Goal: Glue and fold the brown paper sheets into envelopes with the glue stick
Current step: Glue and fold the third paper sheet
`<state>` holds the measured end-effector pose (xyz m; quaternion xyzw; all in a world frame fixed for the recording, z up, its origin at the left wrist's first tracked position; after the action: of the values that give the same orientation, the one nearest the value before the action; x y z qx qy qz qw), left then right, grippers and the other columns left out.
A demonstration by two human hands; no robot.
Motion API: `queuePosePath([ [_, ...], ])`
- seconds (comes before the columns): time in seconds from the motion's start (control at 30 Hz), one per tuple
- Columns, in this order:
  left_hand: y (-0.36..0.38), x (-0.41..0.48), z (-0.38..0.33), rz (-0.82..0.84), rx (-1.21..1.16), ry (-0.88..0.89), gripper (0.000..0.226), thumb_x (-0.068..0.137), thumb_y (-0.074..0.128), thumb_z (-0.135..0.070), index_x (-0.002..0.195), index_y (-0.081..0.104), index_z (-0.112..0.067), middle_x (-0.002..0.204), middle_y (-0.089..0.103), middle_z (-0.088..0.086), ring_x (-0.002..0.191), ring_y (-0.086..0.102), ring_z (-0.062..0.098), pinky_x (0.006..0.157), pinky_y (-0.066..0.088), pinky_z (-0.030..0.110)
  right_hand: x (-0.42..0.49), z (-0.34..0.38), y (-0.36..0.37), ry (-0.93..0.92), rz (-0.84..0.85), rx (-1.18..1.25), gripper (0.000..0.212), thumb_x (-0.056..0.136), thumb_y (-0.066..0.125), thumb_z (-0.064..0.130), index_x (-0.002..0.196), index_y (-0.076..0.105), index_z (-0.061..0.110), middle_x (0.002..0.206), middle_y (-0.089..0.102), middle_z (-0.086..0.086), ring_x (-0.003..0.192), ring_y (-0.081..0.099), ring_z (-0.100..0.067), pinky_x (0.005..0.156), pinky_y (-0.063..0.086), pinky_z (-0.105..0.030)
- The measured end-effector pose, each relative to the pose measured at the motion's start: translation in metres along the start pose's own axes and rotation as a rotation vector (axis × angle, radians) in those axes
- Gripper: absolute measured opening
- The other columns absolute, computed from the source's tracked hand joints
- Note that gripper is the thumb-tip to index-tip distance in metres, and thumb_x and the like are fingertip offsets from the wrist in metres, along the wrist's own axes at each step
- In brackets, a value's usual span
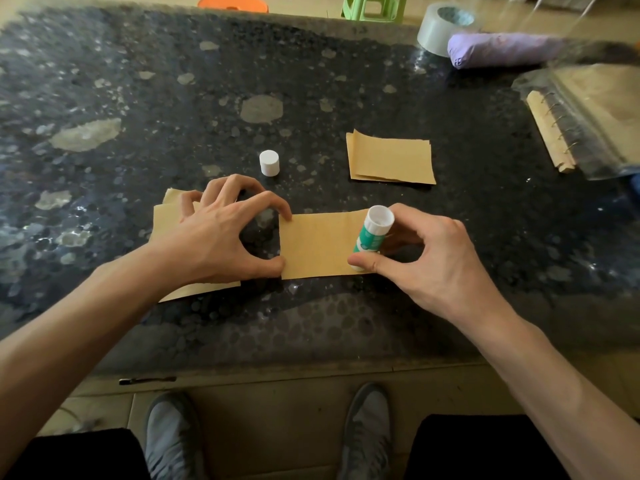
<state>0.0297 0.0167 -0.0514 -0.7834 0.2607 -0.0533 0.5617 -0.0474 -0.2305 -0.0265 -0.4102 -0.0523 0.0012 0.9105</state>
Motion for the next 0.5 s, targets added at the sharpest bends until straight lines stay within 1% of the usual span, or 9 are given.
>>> queuePosePath([
  [0.07,0.0005,0.0,0.0008,0.004,0.004,0.0,0.077,0.054,0.05,-0.085,0.127,0.041,-0.063,0.128,0.02,-0.026,0.145,0.014,0.012,0.117,0.013,0.049,-0.0009,0.0005,0.0004,-0.005,0.014,0.003,0.04,0.077,0.079,0.06,0.106,0.064,0.039,0.102,0.069,0.025,0.098,0.065,0.005,0.082,0.056,-0.016],
  [0.1,0.0004,0.0001,0.0011,0.001,0.004,0.001,0.077,0.054,0.049,-0.085,0.127,0.041,-0.063,0.127,0.02,-0.026,0.145,0.014,0.012,0.117,0.013,0.049,-0.0018,0.0005,0.0008,-0.008,0.023,0.009,0.039,0.078,0.08,0.059,0.107,0.064,0.038,0.103,0.07,0.024,0.098,0.066,0.004,0.083,0.056,-0.017],
  [0.2,-0.0002,0.0004,0.0005,-0.007,0.006,0.005,0.07,0.062,0.061,-0.081,0.127,0.042,-0.063,0.128,0.02,-0.026,0.145,0.014,0.012,0.118,0.012,0.05,-0.0036,0.0002,0.0018,-0.009,0.049,0.028,0.043,0.079,0.08,0.055,0.115,0.069,0.033,0.11,0.072,0.02,0.102,0.067,0.0,0.089,0.058,-0.025],
  [0.27,0.0003,0.0004,0.001,-0.003,0.011,0.005,0.073,0.058,0.057,-0.083,0.127,0.041,-0.063,0.128,0.02,-0.026,0.145,0.013,0.012,0.118,0.012,0.051,-0.0039,0.0003,0.0023,-0.002,0.073,0.033,0.045,0.08,0.077,0.055,0.119,0.069,0.033,0.114,0.072,0.02,0.107,0.066,0.001,0.093,0.057,-0.025],
  [0.37,0.0011,0.0008,0.002,-0.001,0.01,0.002,0.079,0.052,0.047,-0.086,0.128,0.041,-0.063,0.127,0.02,-0.025,0.145,0.014,0.013,0.118,0.012,0.05,-0.0041,0.0001,0.004,0.006,0.124,0.074,0.034,0.086,0.079,0.041,0.118,0.071,0.036,0.115,0.073,0.022,0.111,0.066,0.003,0.1,0.057,-0.031],
  [0.43,0.0014,0.0011,0.0021,-0.001,0.012,0.006,0.079,0.052,0.047,-0.087,0.128,0.04,-0.064,0.128,0.02,-0.026,0.145,0.014,0.013,0.118,0.013,0.051,-0.0052,0.0007,0.0052,0.012,0.156,0.095,0.03,0.089,0.079,0.03,0.117,0.072,0.038,0.115,0.072,0.023,0.114,0.065,0.002,0.104,0.055,-0.035],
  [0.5,0.0017,0.0009,0.002,-0.001,0.015,0.007,0.077,0.055,0.051,-0.085,0.127,0.04,-0.064,0.128,0.019,-0.026,0.146,0.013,0.012,0.118,0.013,0.051,-0.006,0.0015,0.0057,0.016,0.169,0.096,0.032,0.091,0.078,0.023,0.118,0.071,0.038,0.115,0.072,0.024,0.116,0.065,0.002,0.106,0.054,-0.037],
])
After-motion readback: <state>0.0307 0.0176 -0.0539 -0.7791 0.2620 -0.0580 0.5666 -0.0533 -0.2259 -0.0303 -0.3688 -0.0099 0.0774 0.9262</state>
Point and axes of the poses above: each hand's wrist, its own x-axis towards the middle knuckle, its own y-axis out of the palm, z = x × y, the point moved 5 cm from there along x, towards the middle knuckle
